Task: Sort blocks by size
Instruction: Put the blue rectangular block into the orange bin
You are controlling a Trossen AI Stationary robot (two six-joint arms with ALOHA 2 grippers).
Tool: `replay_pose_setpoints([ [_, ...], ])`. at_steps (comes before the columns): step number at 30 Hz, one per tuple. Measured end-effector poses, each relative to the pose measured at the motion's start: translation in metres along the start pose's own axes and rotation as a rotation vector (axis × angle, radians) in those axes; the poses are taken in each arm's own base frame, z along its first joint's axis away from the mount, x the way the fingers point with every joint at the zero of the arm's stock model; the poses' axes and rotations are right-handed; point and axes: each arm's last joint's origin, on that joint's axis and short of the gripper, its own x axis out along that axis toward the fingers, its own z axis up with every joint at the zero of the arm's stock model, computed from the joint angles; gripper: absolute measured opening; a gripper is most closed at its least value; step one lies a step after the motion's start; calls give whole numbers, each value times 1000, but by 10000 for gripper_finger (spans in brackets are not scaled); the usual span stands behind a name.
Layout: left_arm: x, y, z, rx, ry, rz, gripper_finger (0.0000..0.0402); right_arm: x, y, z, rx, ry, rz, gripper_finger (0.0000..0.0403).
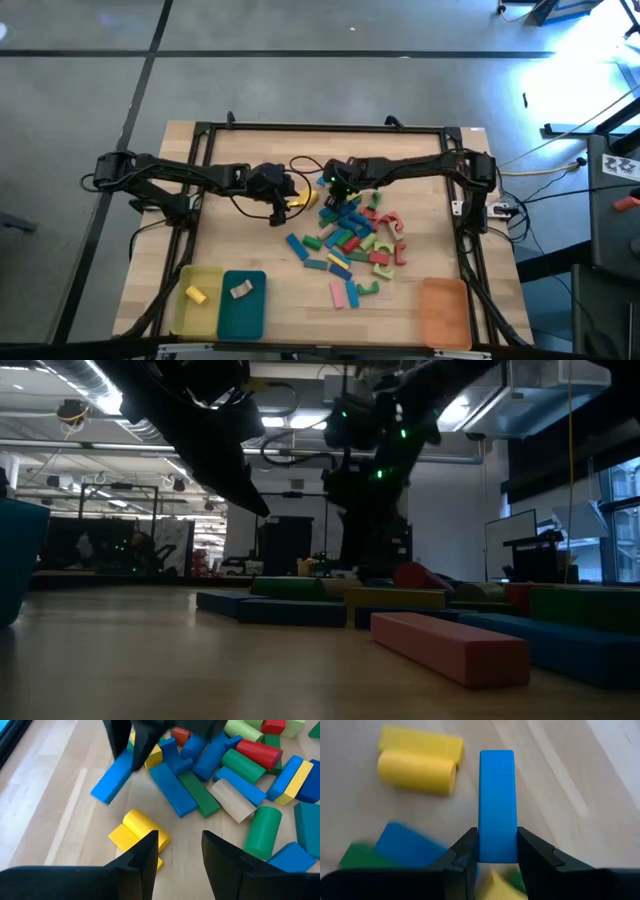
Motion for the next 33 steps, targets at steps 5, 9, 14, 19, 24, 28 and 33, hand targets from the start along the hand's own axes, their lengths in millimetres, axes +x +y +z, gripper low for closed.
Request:
replay_pose_setpoints([
  [5, 0, 0, 0, 15, 0, 0, 131, -39, 3, 20, -29, 146, 104, 113],
  [9, 0, 0, 0, 17, 2, 0, 131, -70, 4, 30, -13, 241, 170, 114],
  [14, 0, 0, -1, 15, 8, -1, 131, -101, 14, 35, 11, 299, 156, 114],
  [19, 0, 0, -1, 16, 9, -1, 131, -122, 33, 28, -27, 339, 116, 114],
  [24, 0, 0, -1, -15, 9, -1, 131, -135, 56, 4, -68, 471, 22, 115],
  [28, 0, 0, -1, -37, 6, 0, 131, -148, 85, -20, -82, 500, -30, 115],
  [33, 0, 0, 1, -71, -7, -1, 131, -175, 123, -55, -145, 490, 2, 115],
])
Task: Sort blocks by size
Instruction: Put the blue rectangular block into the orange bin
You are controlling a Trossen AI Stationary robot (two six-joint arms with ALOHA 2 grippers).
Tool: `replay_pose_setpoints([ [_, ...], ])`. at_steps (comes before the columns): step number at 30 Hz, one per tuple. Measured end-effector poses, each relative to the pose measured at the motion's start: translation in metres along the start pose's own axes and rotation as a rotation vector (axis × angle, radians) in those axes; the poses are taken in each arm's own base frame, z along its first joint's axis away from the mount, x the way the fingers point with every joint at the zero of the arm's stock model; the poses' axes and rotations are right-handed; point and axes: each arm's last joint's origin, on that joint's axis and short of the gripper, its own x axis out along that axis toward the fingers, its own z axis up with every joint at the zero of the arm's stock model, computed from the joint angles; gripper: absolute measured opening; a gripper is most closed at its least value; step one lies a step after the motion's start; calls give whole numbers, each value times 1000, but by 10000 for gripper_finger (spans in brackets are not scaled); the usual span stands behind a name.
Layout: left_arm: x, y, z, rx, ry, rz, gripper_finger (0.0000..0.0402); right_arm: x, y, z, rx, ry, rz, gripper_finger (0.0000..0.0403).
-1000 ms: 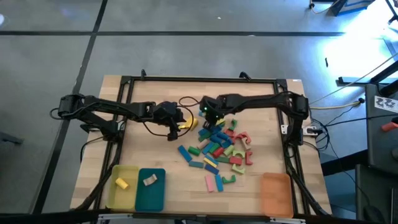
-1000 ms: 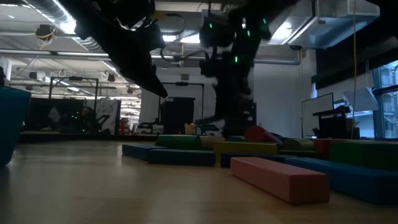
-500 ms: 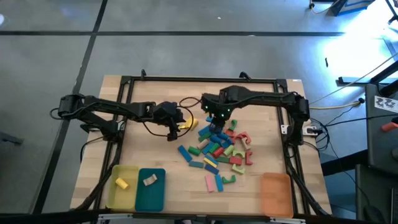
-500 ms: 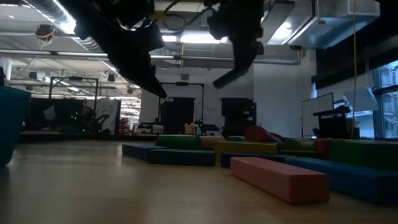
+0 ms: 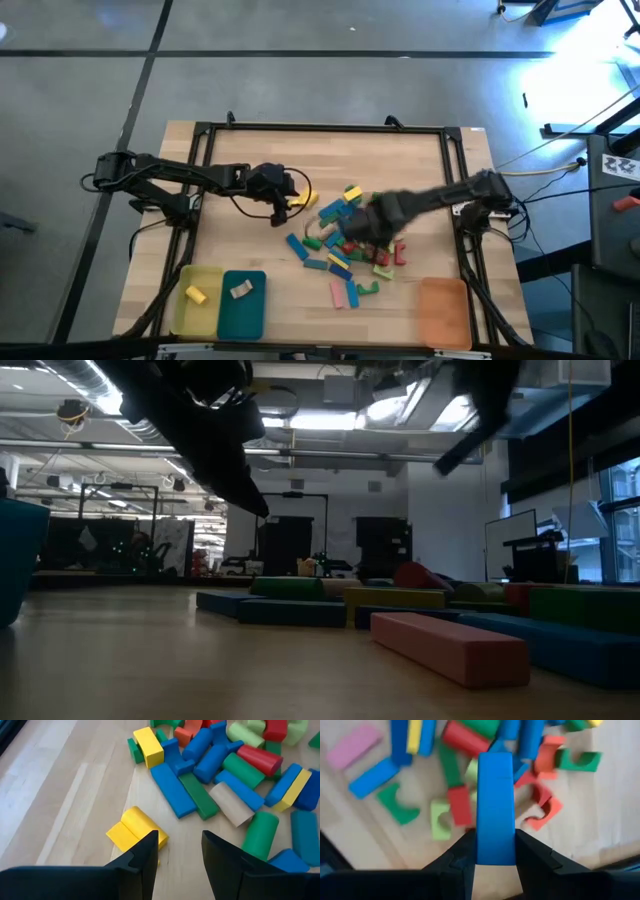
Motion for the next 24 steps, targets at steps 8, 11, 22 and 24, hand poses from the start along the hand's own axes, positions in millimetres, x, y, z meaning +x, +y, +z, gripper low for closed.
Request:
replay_pose_setpoints([
  [8, 0, -10, 3, -121, -26, -29, 131, -3, 38, -77, -46, -33, -49, 115],
  [11, -1, -17, 5, -159, -53, -53, 131, 2, 42, -108, -22, -22, -66, 115],
  [22, -6, -41, 22, -171, -241, -149, 131, 10, 73, -207, -120, 25, 20, 115],
  [24, -7, -42, 23, -169, -248, -154, 131, 10, 81, -220, -174, -30, 52, 115],
])
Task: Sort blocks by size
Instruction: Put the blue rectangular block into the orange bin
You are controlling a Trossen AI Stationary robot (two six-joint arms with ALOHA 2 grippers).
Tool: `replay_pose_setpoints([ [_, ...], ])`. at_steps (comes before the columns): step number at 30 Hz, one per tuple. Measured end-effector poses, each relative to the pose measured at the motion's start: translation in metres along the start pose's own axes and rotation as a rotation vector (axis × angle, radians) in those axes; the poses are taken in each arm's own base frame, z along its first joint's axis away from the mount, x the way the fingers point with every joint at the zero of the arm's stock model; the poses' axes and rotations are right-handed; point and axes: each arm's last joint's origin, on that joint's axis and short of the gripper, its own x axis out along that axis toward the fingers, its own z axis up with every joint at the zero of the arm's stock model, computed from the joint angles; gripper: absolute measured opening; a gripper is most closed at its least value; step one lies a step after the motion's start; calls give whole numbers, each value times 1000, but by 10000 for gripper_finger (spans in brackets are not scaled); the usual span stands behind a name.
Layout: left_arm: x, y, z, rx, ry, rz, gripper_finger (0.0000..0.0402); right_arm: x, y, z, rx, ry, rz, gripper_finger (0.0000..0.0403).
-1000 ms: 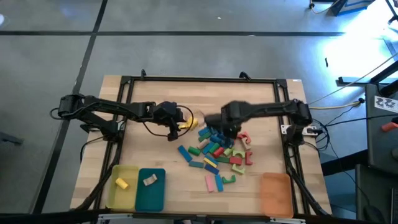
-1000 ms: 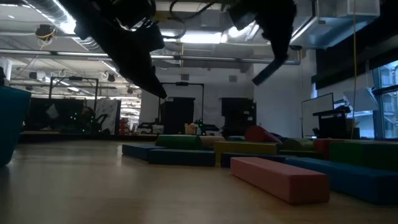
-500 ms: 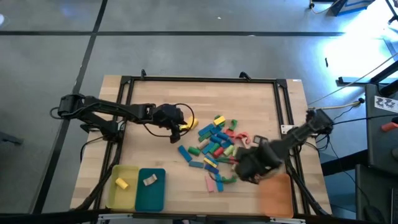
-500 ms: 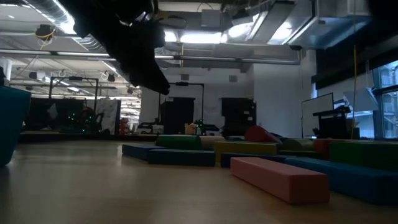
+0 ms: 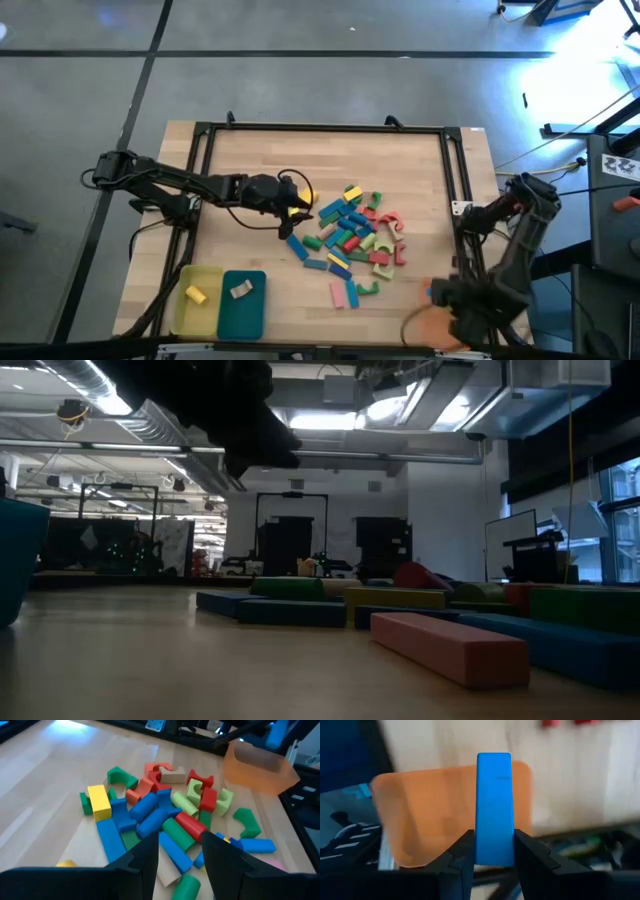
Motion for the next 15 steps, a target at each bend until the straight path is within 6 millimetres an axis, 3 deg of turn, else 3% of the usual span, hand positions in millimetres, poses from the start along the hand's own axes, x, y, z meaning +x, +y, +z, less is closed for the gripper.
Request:
replay_pose_setpoints([
  [5, 0, -1, 2, -6, -26, 2, 131, 2, 10, -19, -85, -93, -20, 115],
  [9, 0, -1, 4, -7, -45, -2, 131, 8, 18, -30, -54, -109, -35, 115],
  [15, 0, -1, 4, -6, -43, -2, 131, 42, 22, -43, -82, -114, -55, 115],
])
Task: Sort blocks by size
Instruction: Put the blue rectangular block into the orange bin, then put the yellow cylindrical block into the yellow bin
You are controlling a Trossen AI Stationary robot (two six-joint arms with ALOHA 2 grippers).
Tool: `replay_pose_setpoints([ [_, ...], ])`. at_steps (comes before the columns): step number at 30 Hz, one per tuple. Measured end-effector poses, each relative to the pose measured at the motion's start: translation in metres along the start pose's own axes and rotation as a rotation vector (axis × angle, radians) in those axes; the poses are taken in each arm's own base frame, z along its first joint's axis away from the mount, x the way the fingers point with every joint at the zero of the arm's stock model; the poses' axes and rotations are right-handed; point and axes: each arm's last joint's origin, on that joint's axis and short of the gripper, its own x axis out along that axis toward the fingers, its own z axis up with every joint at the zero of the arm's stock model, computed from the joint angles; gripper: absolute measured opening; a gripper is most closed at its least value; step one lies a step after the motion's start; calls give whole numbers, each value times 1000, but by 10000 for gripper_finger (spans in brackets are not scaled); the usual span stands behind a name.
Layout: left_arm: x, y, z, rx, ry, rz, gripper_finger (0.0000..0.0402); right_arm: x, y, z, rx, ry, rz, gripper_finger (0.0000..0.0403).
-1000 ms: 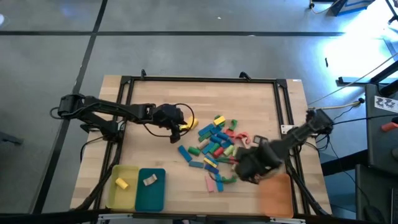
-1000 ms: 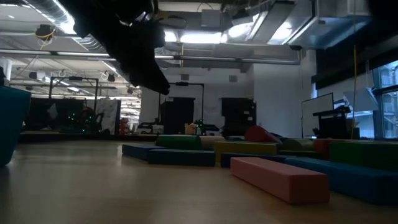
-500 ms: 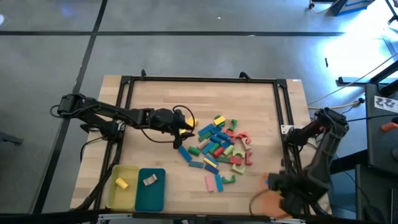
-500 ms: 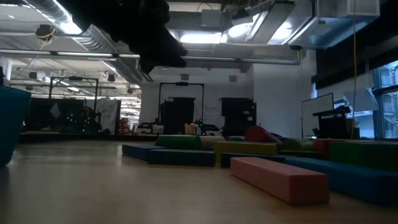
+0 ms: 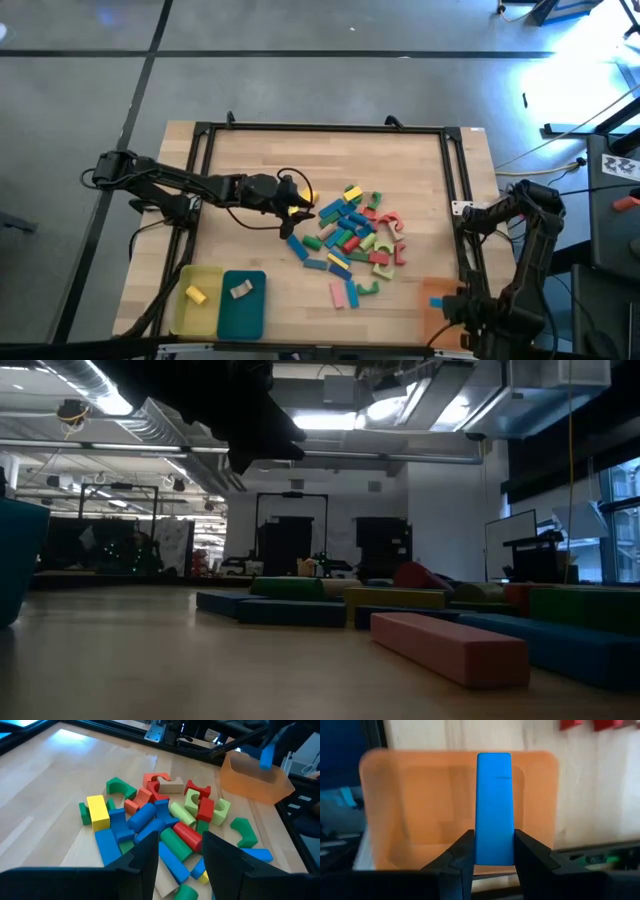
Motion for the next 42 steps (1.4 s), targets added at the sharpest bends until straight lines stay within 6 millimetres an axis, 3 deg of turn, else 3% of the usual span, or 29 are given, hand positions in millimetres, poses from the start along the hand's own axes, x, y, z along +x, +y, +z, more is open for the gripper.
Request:
replay_pose_setpoints([
  [7, 0, 0, 0, -22, 2, 1, 131, 28, -2, 1, -60, -12, 6, 115],
  [13, 0, 0, -1, -25, 5, 2, 131, 38, 0, 0, -56, -9, 34, 115],
  [27, 0, 0, 0, -26, 5, 2, 131, 38, 0, -1, 9, -8, 33, 172],
  [33, 3, 4, -2, -22, -8, 92, 131, 38, -3, -2, -76, 0, 2, 181],
  [42, 24, 12, -13, -6, 56, 169, 131, 24, -34, 10, -52, -15, -149, 181],
])
